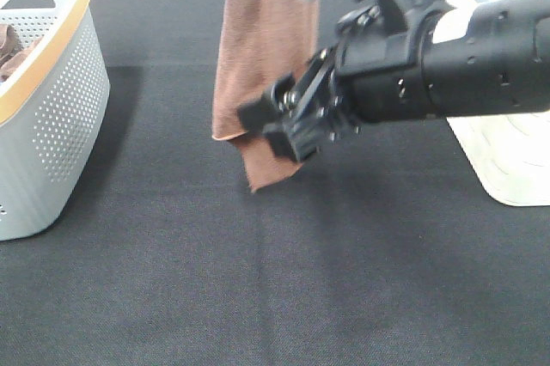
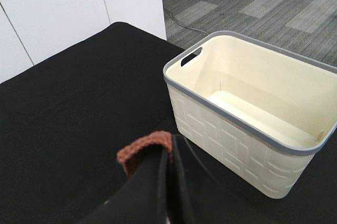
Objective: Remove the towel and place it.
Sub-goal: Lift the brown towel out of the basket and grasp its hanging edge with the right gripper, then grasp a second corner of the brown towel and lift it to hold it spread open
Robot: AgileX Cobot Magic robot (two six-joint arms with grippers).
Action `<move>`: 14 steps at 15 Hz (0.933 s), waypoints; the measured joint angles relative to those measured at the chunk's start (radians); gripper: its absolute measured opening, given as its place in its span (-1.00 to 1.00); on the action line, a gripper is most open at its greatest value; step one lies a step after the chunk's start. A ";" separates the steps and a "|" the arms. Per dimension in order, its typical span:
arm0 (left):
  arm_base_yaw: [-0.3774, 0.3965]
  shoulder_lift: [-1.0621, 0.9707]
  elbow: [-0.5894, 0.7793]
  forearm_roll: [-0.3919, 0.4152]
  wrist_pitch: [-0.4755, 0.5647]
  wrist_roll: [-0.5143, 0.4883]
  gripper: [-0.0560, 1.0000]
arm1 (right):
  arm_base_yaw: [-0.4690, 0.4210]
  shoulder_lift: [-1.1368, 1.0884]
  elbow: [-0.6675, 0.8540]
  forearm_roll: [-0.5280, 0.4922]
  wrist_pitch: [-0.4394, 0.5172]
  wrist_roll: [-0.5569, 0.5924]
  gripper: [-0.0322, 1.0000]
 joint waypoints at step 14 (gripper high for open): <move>0.000 0.020 -0.002 0.109 -0.002 -0.089 -0.89 | 0.000 -0.034 -0.231 -0.459 0.508 0.687 0.50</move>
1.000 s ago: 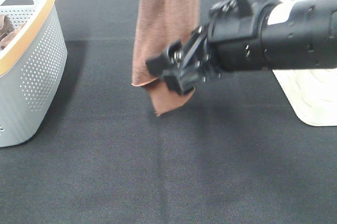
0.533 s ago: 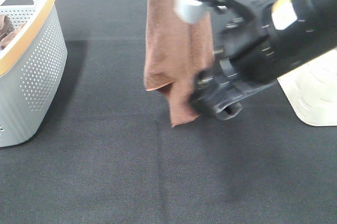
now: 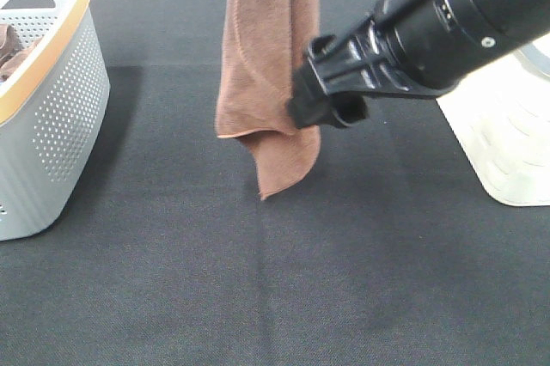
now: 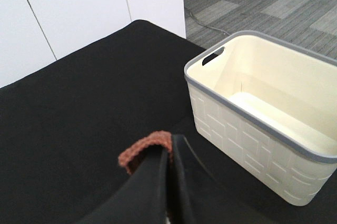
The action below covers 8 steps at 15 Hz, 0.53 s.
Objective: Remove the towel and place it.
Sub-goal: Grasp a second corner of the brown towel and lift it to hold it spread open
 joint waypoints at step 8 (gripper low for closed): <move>0.000 0.020 0.000 0.005 -0.033 -0.003 -0.89 | 0.001 0.001 0.000 0.240 -0.070 -0.147 0.66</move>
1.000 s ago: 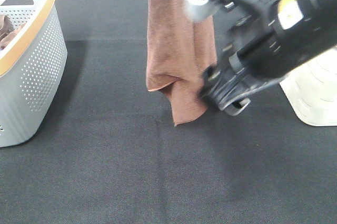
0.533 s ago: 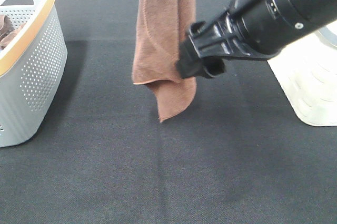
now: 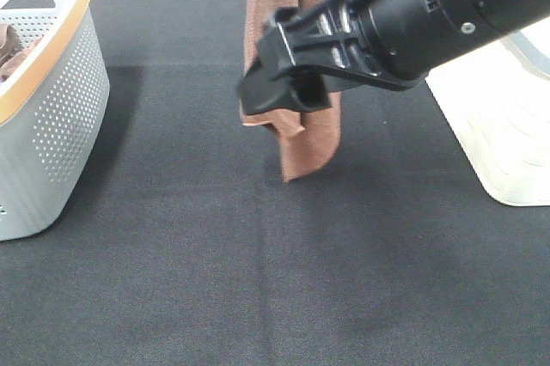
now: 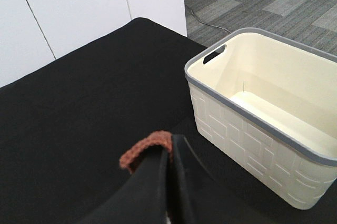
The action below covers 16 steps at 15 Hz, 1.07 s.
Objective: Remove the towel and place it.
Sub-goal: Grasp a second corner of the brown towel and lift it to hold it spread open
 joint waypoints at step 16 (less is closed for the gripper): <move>0.000 0.000 0.000 -0.056 -0.038 0.000 -0.89 | 0.000 0.146 0.000 -0.077 -0.125 0.051 0.65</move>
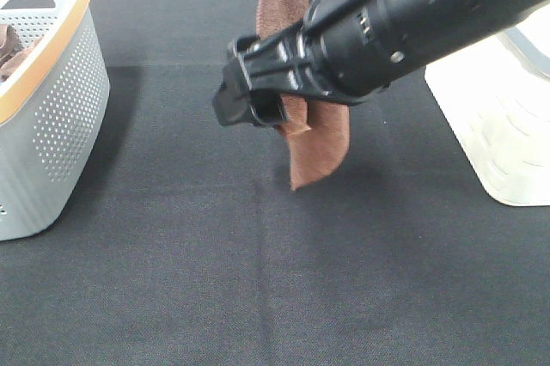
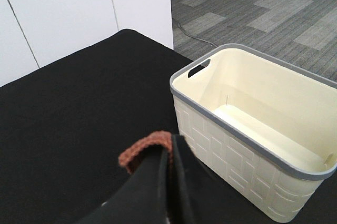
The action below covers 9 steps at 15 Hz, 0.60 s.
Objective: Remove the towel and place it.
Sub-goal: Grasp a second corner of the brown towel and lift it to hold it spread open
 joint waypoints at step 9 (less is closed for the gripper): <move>0.000 0.000 0.000 0.011 0.005 0.000 -0.89 | 0.000 0.021 0.000 -0.209 0.024 0.236 -0.94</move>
